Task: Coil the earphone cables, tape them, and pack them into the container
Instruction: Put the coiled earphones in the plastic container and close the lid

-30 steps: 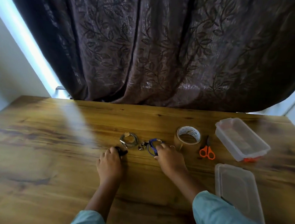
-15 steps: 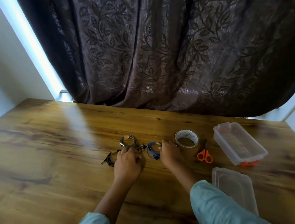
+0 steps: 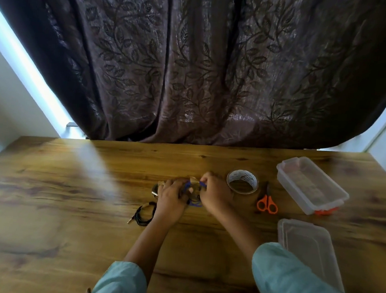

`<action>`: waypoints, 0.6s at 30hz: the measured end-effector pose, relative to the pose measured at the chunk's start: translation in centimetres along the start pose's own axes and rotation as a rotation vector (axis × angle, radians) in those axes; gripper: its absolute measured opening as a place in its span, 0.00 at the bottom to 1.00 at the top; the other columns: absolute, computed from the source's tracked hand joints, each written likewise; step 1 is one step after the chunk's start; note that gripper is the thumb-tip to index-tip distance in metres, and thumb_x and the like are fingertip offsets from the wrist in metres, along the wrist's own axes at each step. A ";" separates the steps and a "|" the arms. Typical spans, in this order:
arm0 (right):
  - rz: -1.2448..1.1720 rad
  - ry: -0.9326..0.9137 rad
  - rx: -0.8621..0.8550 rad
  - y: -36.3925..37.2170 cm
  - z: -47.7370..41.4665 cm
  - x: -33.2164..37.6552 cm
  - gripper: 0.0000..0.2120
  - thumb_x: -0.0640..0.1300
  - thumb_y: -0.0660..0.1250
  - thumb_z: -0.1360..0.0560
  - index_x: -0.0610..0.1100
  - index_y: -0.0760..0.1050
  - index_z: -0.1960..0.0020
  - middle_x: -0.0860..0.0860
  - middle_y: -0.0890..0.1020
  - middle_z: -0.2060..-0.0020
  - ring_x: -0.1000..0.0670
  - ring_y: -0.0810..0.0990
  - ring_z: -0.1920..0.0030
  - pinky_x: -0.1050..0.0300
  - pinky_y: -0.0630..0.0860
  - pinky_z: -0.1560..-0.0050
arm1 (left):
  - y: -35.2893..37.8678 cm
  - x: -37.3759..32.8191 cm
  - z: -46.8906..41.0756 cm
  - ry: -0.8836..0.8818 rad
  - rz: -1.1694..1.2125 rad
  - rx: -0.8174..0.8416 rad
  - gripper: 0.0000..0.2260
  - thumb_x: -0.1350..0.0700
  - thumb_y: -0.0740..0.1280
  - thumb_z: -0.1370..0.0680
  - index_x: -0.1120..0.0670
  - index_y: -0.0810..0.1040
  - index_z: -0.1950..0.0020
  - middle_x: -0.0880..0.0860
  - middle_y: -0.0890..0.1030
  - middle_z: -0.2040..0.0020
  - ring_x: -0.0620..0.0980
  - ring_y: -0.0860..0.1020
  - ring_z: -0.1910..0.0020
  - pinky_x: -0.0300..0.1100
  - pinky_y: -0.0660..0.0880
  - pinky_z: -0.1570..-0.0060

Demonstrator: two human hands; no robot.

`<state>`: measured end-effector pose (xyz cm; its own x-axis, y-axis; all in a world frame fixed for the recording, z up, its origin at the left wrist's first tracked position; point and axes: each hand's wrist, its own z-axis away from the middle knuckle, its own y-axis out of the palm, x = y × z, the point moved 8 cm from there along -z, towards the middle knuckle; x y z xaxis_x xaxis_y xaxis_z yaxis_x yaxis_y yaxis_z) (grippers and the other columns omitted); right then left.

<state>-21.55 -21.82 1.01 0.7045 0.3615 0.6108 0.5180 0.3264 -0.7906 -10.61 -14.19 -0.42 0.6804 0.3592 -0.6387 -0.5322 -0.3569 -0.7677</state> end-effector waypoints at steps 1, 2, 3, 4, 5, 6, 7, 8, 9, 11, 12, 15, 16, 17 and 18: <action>-0.053 -0.034 -0.009 -0.6 0.1 0.0 0.15 0.36 0.61 0.24 0.47 0.71 0.40 0.48 0.74 0.41 0.47 0.76 0.42 0.55 0.74 0.49 | -0.5 -1.0 0.0 0.067 0.042 -0.020 0.12 0.59 0.63 0.22 0.51 0.76 0.40 0.51 0.77 0.42 0.52 0.72 0.41 0.44 0.60 0.39; -0.120 -0.079 -0.007 -1.3 0.3 0.0 0.17 0.35 0.61 0.24 0.47 0.70 0.37 0.48 0.74 0.42 0.48 0.75 0.42 0.58 0.72 0.51 | -1.0 -1.9 0.0 0.119 0.086 -0.041 0.09 0.60 0.63 0.22 0.50 0.77 0.45 0.47 0.80 0.47 0.48 0.74 0.47 0.44 0.62 0.42; -0.186 -0.129 0.006 -2.0 0.5 0.1 0.20 0.35 0.60 0.24 0.48 0.68 0.34 0.49 0.74 0.43 0.50 0.74 0.43 0.62 0.69 0.53 | -1.5 -2.7 0.1 0.148 0.118 -0.055 0.07 0.61 0.63 0.22 0.50 0.77 0.50 0.43 0.79 0.52 0.41 0.74 0.51 0.43 0.61 0.46; -0.236 -0.172 0.022 -2.8 0.9 0.2 0.23 0.34 0.60 0.23 0.49 0.66 0.31 0.52 0.73 0.46 0.54 0.73 0.46 0.66 0.67 0.55 | -1.9 -3.6 0.2 0.167 0.137 -0.065 0.07 0.60 0.63 0.21 0.49 0.76 0.52 0.39 0.77 0.55 0.37 0.72 0.54 0.41 0.61 0.50; -0.269 -0.211 0.029 -3.7 1.2 0.1 0.24 0.34 0.60 0.23 0.51 0.66 0.30 0.56 0.72 0.48 0.57 0.72 0.49 0.70 0.66 0.56 | -2.1 -4.5 0.2 0.196 0.165 -0.068 0.06 0.60 0.63 0.21 0.49 0.76 0.52 0.38 0.77 0.57 0.36 0.72 0.56 0.40 0.62 0.52; -0.289 -0.242 0.026 -4.6 1.4 -0.1 0.24 0.35 0.60 0.23 0.52 0.68 0.31 0.58 0.73 0.47 0.59 0.72 0.49 0.71 0.66 0.55 | -2.2 -5.6 0.2 0.237 0.210 -0.062 0.06 0.60 0.63 0.21 0.50 0.76 0.53 0.40 0.78 0.58 0.37 0.74 0.58 0.37 0.66 0.54; -0.297 -0.263 0.009 -5.4 1.6 -0.4 0.21 0.37 0.61 0.22 0.53 0.70 0.32 0.57 0.75 0.44 0.59 0.73 0.47 0.70 0.69 0.52 | -2.0 -6.7 0.1 0.267 0.255 -0.046 0.05 0.60 0.63 0.21 0.51 0.76 0.52 0.42 0.79 0.58 0.38 0.77 0.58 0.33 0.69 0.57; -0.291 -0.266 -0.017 -6.3 1.7 -1.1 0.18 0.40 0.62 0.22 0.52 0.71 0.33 0.54 0.76 0.41 0.57 0.74 0.45 0.67 0.70 0.49 | -1.7 -7.8 -0.1 0.283 0.285 -0.023 0.04 0.60 0.63 0.21 0.52 0.77 0.52 0.44 0.80 0.59 0.38 0.78 0.59 0.31 0.71 0.60; -0.281 -0.256 -0.052 -7.2 1.8 -1.7 0.16 0.43 0.63 0.21 0.51 0.72 0.34 0.52 0.76 0.40 0.56 0.75 0.45 0.65 0.71 0.49 | -1.3 -8.8 -0.2 0.297 0.287 -0.007 0.04 0.60 0.63 0.21 0.53 0.77 0.51 0.45 0.80 0.59 0.38 0.78 0.59 0.29 0.72 0.62; -0.280 -0.232 -0.134 -9.2 2.1 -3.4 0.15 0.49 0.65 0.22 0.50 0.74 0.35 0.52 0.77 0.41 0.55 0.76 0.46 0.63 0.73 0.49 | -0.2 -11.0 -0.6 0.333 0.258 0.000 0.03 0.59 0.63 0.21 0.54 0.77 0.51 0.48 0.81 0.58 0.39 0.78 0.60 0.29 0.71 0.63; -0.283 -0.230 -0.171 -10.2 2.3 -4.2 0.16 0.50 0.65 0.22 0.50 0.74 0.36 0.52 0.77 0.42 0.54 0.77 0.45 0.62 0.73 0.49 | 0.4 -12.0 -0.7 0.351 0.243 0.002 0.03 0.59 0.63 0.21 0.53 0.76 0.51 0.48 0.81 0.58 0.41 0.78 0.60 0.29 0.71 0.64; -0.290 -0.228 -0.247 -12.9 2.9 -6.5 0.19 0.52 0.66 0.24 0.52 0.72 0.34 0.56 0.75 0.47 0.55 0.76 0.46 0.61 0.73 0.49 | 2.2 -15.1 -0.6 0.400 0.234 0.016 0.04 0.58 0.63 0.21 0.51 0.74 0.54 0.46 0.78 0.61 0.40 0.76 0.62 0.29 0.69 0.65; -0.290 -0.221 -0.283 -13.8 3.2 -7.4 0.19 0.52 0.67 0.24 0.51 0.72 0.34 0.57 0.74 0.48 0.56 0.74 0.46 0.61 0.73 0.49 | 2.7 -16.1 -0.6 0.419 0.242 0.022 0.04 0.58 0.64 0.21 0.51 0.74 0.55 0.44 0.77 0.62 0.39 0.76 0.63 0.30 0.69 0.65; -0.287 -0.222 -0.329 -14.7 3.4 -8.1 0.18 0.50 0.67 0.24 0.51 0.73 0.34 0.57 0.73 0.49 0.57 0.73 0.46 0.63 0.71 0.49 | 3.4 -16.9 -0.6 0.432 0.242 0.034 0.04 0.59 0.64 0.21 0.52 0.74 0.55 0.45 0.78 0.63 0.40 0.76 0.64 0.32 0.69 0.65; -0.287 -0.233 -0.368 -15.6 3.7 -8.8 0.17 0.48 0.67 0.24 0.50 0.74 0.36 0.57 0.74 0.49 0.58 0.73 0.47 0.66 0.70 0.51 | 4.1 -17.7 -0.7 0.441 0.238 0.050 0.03 0.59 0.64 0.22 0.53 0.75 0.55 0.47 0.79 0.62 0.43 0.77 0.63 0.34 0.69 0.64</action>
<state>-37.60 -26.83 8.11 0.4044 0.5008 0.7653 0.8401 0.1274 -0.5273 -24.49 -22.68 7.76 0.6793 -0.1301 -0.7222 -0.7150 -0.3386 -0.6116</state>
